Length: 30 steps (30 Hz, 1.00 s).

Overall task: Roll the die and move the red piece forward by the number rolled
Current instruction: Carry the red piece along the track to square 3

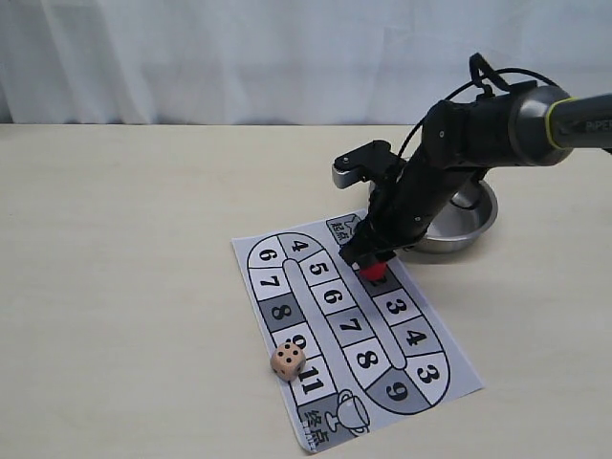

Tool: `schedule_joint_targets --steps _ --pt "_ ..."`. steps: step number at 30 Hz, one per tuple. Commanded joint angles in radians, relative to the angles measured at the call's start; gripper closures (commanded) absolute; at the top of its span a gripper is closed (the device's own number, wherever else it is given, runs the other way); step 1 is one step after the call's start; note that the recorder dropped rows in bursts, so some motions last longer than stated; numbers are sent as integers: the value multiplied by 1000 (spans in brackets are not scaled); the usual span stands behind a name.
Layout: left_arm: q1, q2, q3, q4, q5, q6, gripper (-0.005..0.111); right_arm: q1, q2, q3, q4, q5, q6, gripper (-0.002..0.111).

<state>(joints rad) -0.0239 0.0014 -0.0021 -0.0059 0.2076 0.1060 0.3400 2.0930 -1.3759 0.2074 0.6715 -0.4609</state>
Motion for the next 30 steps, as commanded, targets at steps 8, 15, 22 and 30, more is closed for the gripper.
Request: schedule_joint_targets --steps 8,15,22,30 --pt "-1 -1 2 -3 -12 -5 107 0 -102 41 5 52 37 104" --pt "-1 -1 2 -3 -12 -5 107 0 -217 198 5 -55 35 104" --pt "-1 -1 2 -3 -12 -5 107 0 -234 293 5 -167 35 104" --pt "-1 -1 2 -3 -12 -5 107 0 -141 312 5 -167 35 104"
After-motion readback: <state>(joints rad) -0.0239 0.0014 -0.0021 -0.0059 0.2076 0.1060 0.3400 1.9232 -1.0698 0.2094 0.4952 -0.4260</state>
